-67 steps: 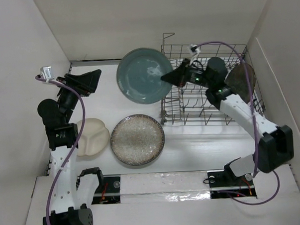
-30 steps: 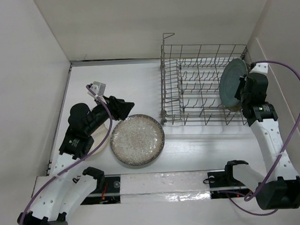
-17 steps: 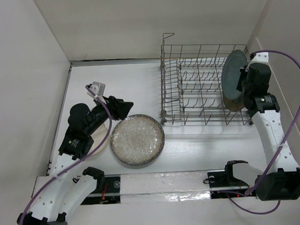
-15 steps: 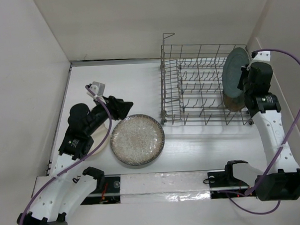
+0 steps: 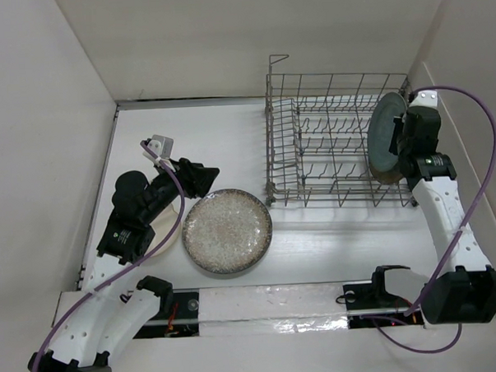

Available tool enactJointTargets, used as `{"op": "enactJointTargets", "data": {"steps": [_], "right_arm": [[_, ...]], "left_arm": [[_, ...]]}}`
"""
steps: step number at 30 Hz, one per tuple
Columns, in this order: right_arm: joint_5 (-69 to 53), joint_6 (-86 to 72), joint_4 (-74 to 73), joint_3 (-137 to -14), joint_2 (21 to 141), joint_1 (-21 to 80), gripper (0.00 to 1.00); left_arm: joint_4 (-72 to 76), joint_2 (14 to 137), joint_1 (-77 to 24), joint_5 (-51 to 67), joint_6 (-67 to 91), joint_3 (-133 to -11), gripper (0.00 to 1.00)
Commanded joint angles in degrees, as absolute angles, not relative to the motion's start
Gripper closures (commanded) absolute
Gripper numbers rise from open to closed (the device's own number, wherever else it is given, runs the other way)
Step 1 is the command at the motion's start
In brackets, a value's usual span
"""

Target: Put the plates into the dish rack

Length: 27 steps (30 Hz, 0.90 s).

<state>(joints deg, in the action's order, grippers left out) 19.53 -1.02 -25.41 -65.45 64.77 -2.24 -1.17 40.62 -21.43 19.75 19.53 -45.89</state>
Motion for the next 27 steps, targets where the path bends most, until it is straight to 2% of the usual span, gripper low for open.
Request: {"op": "enactJointTargets", "data": {"steps": [1, 13, 18, 21, 27], "right_arm": [[21.62, -0.88, -14.50, -67.06, 63.46, -2.55, 1.00], [19.07, -1.58, -12.57, -62.85, 65.48, -2.55, 1.00], [19.16, -2.72, -11.95, -61.96, 66.18, -2.55, 0.91], [18.90, -3.69, -11.69, -61.35, 67.14, -2.55, 0.81], [18.11, -5.53, -11.60, -60.12, 69.26, -2.02, 0.74]], "left_arm": [[0.09, 39.64, -21.80, 19.69, 18.72, -48.60, 0.48], [0.26, 39.90, -21.80, 19.51, 18.63, -48.43, 0.48], [0.26, 40.34, -21.80, 19.51, 18.63, -48.34, 0.48], [0.35, 40.34, -21.80, 19.42, 18.55, -48.34, 0.48], [0.35, 40.25, -21.80, 18.81, 18.63, -48.16, 0.48]]}}
